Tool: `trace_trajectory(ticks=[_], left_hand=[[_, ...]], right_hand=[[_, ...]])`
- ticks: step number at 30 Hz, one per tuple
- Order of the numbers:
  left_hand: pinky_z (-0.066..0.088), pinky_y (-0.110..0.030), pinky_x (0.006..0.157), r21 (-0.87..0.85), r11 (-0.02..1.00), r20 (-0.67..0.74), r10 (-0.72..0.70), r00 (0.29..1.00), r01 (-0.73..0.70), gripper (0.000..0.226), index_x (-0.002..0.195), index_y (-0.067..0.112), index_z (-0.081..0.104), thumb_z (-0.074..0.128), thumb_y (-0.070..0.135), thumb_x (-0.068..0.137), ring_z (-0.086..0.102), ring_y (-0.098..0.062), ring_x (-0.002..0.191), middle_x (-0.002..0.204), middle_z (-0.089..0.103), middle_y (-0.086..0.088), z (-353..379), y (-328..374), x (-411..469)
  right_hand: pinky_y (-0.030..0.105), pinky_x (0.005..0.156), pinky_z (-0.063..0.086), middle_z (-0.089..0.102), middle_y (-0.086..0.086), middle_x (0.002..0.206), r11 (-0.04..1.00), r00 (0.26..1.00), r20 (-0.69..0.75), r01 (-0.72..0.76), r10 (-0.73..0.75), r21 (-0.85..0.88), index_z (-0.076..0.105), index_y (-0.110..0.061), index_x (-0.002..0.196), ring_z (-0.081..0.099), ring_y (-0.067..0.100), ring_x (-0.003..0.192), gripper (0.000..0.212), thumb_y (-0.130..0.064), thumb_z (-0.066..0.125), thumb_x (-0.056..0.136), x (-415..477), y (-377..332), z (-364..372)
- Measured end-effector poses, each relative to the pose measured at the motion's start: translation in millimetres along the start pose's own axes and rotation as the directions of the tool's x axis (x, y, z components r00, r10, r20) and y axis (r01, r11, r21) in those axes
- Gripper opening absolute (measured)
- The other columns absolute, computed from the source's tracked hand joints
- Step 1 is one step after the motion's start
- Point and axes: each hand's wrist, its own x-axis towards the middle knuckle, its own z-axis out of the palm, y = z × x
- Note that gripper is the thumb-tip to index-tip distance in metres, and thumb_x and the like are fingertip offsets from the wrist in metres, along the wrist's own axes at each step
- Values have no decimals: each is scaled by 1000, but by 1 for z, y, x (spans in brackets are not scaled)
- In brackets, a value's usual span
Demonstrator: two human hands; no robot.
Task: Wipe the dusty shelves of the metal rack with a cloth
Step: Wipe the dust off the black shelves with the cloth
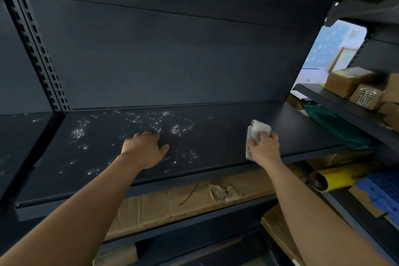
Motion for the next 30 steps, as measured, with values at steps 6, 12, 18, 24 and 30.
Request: trace_trajectory(ticks=[6, 12, 18, 24, 30], left_hand=[[31, -41, 109, 23, 999, -34, -33, 999, 34, 66, 148, 21, 27, 33, 57, 94, 31, -22, 139, 155, 29, 2, 1, 0, 16], [38, -40, 107, -39, 999, -60, -30, 998, 28, 64, 146, 27, 35, 39, 59, 91, 33, -20, 138, 154, 31, 7, 4, -6, 23], [33, -38, 112, -80, 995, -90, -61, 994, 54, 63, 147, 31, 32, 39, 59, 91, 30, -18, 141, 155, 28, 10, 9, -8, 25], [30, -38, 113, -80, 994, -79, -84, 993, 78, 64, 148, 29, 29, 40, 58, 91, 30, -18, 141, 157, 26, 9, 6, -10, 24], [31, -40, 111, -33, 975, -117, -224, 968, 222, 69, 147, 22, 31, 39, 60, 90, 32, -21, 140, 154, 32, 3, -9, -41, 22]], right_hand=[[39, 99, 41, 34, 14, 135, 991, 998, -58, -10, 2, -136, 55, 4, 119, 43, 32, 117, 47, -33, 47, 92, 56, 17, 7], [32, 77, 41, 35, 5, 130, 997, 999, 33, 42, -40, -62, 44, 2, 129, 43, 18, 98, 56, -37, 52, 89, 85, -16, 31], [29, 101, 39, 29, 7, 152, 910, 893, 192, 415, -407, 0, 51, -1, 126, 42, 27, 130, 46, -23, 52, 86, 61, -96, 75], [17, 108, 25, 40, 2, 149, 738, 715, 197, 619, -671, 268, 54, -4, 130, 41, 17, 134, 41, -6, 48, 89, 13, -143, 93], [26, 98, 37, 47, 15, 139, 910, 928, -42, 373, -371, 180, 61, 0, 116, 51, 31, 121, 36, -4, 53, 81, 91, -90, 67]])
